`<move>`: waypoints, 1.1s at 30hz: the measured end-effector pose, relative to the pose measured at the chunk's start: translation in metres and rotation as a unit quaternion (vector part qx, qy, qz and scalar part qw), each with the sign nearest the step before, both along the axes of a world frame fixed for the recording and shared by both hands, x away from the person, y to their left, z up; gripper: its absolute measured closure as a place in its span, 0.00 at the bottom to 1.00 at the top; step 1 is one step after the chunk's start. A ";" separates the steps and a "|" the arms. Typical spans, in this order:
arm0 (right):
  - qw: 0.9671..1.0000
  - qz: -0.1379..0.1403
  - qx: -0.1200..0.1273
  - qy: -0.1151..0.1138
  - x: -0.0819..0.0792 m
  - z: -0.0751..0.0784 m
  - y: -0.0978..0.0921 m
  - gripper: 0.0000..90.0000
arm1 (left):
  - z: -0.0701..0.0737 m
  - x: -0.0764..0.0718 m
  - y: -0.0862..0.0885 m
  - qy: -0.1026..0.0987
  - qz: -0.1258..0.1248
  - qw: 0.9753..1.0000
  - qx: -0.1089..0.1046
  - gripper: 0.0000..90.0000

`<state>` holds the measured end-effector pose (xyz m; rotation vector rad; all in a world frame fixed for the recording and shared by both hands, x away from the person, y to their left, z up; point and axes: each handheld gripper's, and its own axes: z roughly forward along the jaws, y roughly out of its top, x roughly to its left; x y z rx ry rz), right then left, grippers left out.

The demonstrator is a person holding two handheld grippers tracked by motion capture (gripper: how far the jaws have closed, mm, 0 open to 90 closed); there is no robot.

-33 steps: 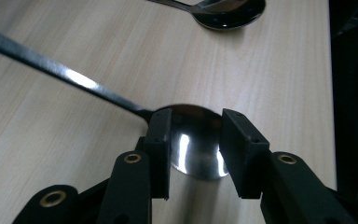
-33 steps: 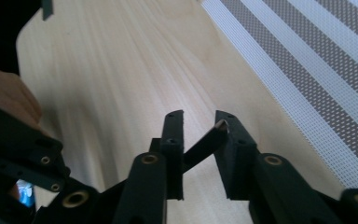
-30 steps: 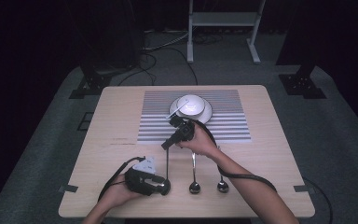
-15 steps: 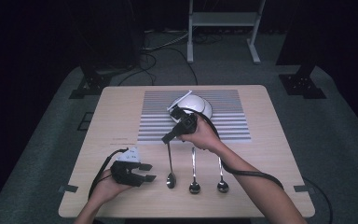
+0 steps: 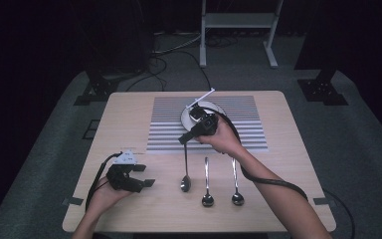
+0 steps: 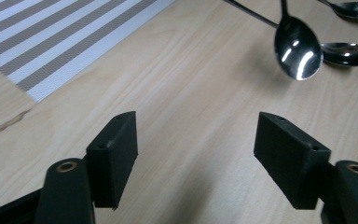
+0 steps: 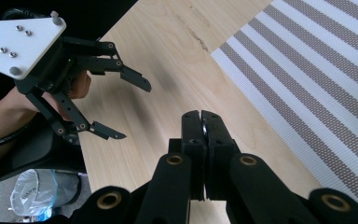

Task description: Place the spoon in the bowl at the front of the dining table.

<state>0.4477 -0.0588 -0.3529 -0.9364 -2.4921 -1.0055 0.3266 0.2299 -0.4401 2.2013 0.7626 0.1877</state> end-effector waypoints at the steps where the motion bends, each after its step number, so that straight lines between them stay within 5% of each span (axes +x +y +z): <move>1: 1.000 -0.002 0.000 0.001 0.000 0.001 0.000 0.98 | 0.000 0.001 0.001 -0.002 0.005 1.000 0.002 0.30; 12: 1.000 -0.023 0.010 -0.009 0.008 0.008 -0.006 0.98 | -0.003 0.005 0.011 -0.001 0.037 0.999 -0.005 0.17; 33: 0.997 -0.066 0.030 -0.021 0.029 0.020 -0.015 0.98 | -0.002 0.006 0.015 -0.001 0.063 0.998 -0.008 0.09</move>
